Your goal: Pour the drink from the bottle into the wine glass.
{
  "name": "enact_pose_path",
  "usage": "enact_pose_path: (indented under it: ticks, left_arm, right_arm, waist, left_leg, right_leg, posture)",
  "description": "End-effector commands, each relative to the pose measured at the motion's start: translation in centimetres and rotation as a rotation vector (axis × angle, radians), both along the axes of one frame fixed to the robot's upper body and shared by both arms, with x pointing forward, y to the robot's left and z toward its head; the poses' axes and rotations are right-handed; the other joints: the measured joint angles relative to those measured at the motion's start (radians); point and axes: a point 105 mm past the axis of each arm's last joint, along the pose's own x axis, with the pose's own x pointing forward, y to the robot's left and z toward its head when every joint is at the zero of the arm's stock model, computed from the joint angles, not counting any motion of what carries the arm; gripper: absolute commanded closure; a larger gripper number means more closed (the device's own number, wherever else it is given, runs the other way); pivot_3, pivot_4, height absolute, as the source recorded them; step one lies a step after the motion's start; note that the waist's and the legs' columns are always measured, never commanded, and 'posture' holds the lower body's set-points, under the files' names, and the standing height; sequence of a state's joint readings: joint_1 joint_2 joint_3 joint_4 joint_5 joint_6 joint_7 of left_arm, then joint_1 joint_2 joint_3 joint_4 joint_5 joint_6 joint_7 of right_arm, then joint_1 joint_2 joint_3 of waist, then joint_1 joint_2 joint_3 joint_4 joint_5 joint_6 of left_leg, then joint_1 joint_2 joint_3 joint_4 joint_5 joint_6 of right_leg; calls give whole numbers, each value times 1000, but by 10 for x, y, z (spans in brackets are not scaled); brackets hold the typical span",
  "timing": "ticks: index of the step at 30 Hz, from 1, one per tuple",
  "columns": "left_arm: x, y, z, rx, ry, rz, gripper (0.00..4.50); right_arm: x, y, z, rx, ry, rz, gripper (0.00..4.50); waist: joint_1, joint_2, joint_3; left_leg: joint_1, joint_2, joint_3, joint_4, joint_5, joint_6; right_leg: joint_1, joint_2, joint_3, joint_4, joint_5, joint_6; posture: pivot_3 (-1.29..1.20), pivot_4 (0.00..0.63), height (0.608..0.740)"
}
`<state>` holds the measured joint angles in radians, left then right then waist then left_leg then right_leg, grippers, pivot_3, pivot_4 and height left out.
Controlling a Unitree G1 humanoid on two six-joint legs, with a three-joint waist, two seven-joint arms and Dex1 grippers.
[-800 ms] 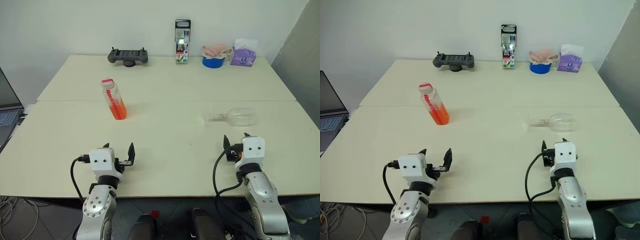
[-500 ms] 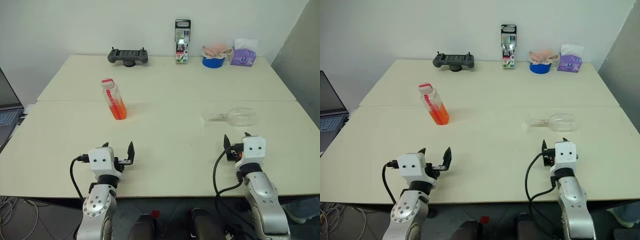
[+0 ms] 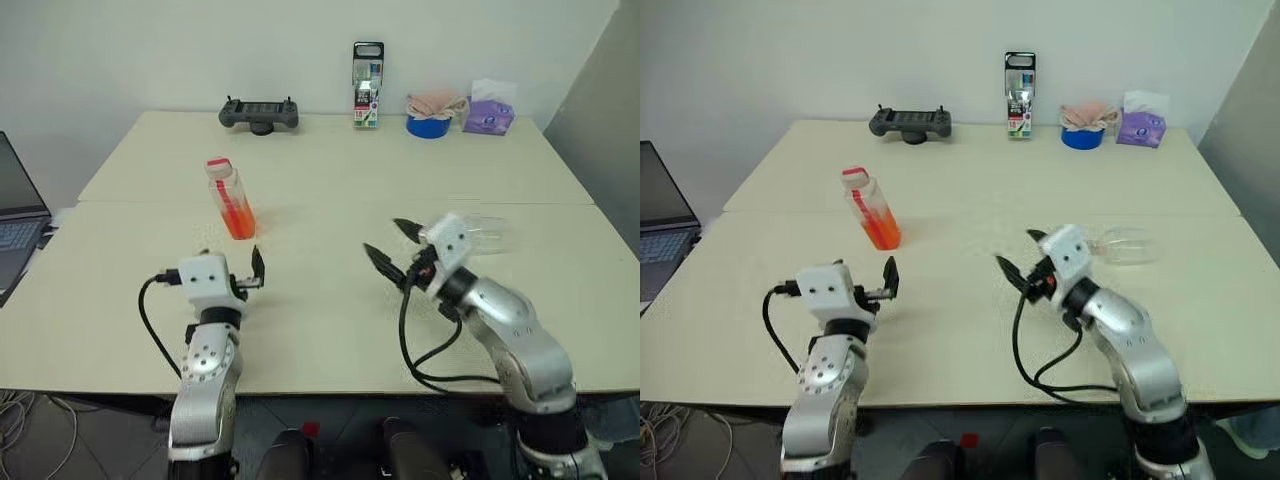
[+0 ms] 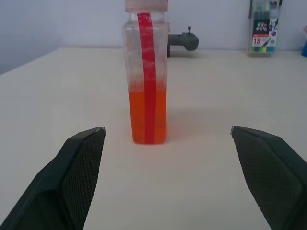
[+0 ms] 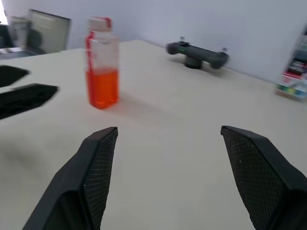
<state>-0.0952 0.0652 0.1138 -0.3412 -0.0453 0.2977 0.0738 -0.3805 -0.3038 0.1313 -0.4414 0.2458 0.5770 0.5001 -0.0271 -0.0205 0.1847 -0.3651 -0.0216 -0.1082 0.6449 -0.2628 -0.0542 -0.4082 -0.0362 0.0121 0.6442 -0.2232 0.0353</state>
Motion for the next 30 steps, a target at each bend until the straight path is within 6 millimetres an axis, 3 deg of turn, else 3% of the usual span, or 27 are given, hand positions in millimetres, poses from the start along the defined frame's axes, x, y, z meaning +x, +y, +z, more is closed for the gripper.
enact_pose_path:
  ticks: [1, 5, 14, 23, 30]
  left_arm:
    - [13, 1, 17, 8, -29, -1, 30]
    - [32, 8, 31, 28, -39, 19, 30]
    - [70, 20, 54, 43, -80, 43, 30]
    - [105, 18, 56, 34, -86, -4, 30]
    - [115, 20, 61, 84, -113, -13, 30]
  right_arm:
    - [13, 5, 13, 29, 6, 25, 815]
    - [29, 9, 21, 27, -8, 26, 815]
    - [45, 17, 30, 11, -37, 48, 815]
    - [49, 20, 29, 3, -39, 48, 815]
    - [48, 20, 27, -8, -42, 44, 815]
  waist:
    - [1, 0, 0]
    - [0, 0, 0]
    - [-1, 0, 0]
    - [-1, 0, 0]
    - [-1, 0, 0]
  left_leg:
    - [0, 0, 0, 0, 0, 0]
    - [0, 0, 0, 0, 0, 0]
    - [0, 0, 0, 0, 0, 0]
    - [0, 0, 1, 0, 0, 0]
    - [-1, 0, 1, -1, 0, 0]
  right_leg:
    - [0, 0, 0, 0, 0, 0]
    - [0, 0, 0, 0, 0, 0]
    - [-1, 0, 1, 1, 0, 0]
    - [-2, -1, 1, 1, 1, 1]
    - [-2, -1, 1, 1, 1, 1]
  posture:
    - [0, 150, 740]
    - [0, 150, 740]
    - [0, 150, 740]
    - [0, 150, 740]
    - [0, 150, 740]
